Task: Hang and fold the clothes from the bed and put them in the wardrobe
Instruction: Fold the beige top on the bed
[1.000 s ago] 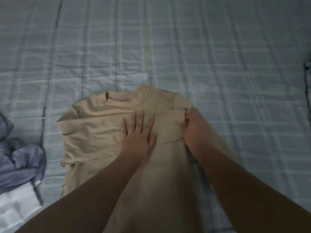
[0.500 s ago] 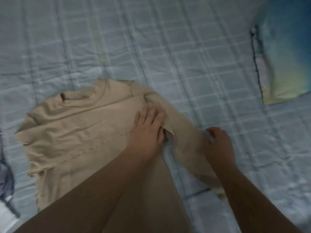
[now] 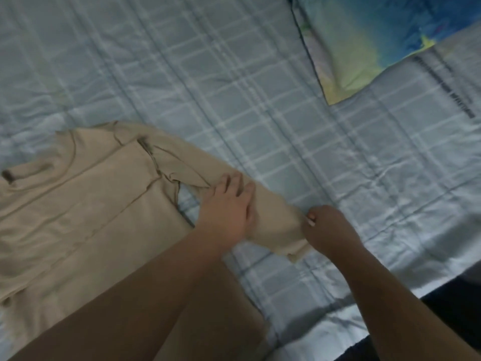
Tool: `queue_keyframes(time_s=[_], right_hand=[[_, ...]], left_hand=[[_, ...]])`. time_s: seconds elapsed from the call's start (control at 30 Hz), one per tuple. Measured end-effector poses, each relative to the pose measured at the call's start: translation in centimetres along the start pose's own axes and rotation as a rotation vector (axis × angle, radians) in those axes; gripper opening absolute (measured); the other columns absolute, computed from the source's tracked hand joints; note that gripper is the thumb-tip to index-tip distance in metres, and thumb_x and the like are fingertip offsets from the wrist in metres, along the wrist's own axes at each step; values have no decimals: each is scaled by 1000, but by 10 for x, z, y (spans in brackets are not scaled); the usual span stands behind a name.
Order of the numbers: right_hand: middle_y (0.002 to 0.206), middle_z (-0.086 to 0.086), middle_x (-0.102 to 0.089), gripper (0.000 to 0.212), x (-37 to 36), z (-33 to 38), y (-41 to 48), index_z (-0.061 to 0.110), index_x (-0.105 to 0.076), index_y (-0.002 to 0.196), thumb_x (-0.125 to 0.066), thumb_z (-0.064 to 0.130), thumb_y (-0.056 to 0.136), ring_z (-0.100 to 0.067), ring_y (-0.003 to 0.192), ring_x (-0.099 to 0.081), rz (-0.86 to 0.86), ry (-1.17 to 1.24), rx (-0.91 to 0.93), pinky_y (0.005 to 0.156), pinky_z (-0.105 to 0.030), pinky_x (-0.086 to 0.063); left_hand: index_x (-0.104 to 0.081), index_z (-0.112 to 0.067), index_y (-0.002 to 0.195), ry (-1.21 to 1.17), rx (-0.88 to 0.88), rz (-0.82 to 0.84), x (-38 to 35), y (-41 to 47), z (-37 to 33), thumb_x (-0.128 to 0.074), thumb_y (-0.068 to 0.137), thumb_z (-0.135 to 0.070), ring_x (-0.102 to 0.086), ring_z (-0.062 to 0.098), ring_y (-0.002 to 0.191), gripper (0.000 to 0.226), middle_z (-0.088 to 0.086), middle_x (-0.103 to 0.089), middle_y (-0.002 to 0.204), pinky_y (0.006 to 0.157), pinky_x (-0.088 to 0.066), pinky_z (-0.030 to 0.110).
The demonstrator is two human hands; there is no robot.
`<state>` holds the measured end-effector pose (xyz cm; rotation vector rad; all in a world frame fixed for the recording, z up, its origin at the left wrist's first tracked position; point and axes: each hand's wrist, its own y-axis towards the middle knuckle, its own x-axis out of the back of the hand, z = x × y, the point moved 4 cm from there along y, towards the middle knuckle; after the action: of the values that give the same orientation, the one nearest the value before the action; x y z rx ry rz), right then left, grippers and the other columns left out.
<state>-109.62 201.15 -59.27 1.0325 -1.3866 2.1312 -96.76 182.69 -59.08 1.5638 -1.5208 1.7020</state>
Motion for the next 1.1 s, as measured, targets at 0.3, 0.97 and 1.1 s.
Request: queue_keyframes(time_s=[0.3, 0.97, 1.1], right_hand=[[77, -12, -60, 20, 30, -25, 9, 11, -61, 79, -71, 26, 86, -25, 71, -58, -118, 956, -274, 65, -37, -50], [76, -3, -59, 22, 106, 1, 77, 8, -65, 94, -63, 30, 92, -23, 75, -56, -478, 876, -194, 59, -28, -42], [78, 2, -57, 17, 147, 12, 99, 16, -64, 95, -56, 31, 96, -9, 68, -50, -559, 835, -57, 59, -25, -39]], left_hand=[[-11, -41, 155, 13, -1, -48, -9, 14, -13, -12, 93, -53, -14, 31, 151, 63, 4, -10, 167, 119, -11, 56], [-4, -25, 158, -13, 56, -58, 25, 36, 10, -22, 102, -49, -5, 23, 153, 63, 4, -6, 167, 123, -7, 46], [-4, -34, 158, -64, 76, -175, 30, 58, 16, -15, 97, -54, -3, 23, 154, 65, 2, -5, 167, 122, -6, 52]])
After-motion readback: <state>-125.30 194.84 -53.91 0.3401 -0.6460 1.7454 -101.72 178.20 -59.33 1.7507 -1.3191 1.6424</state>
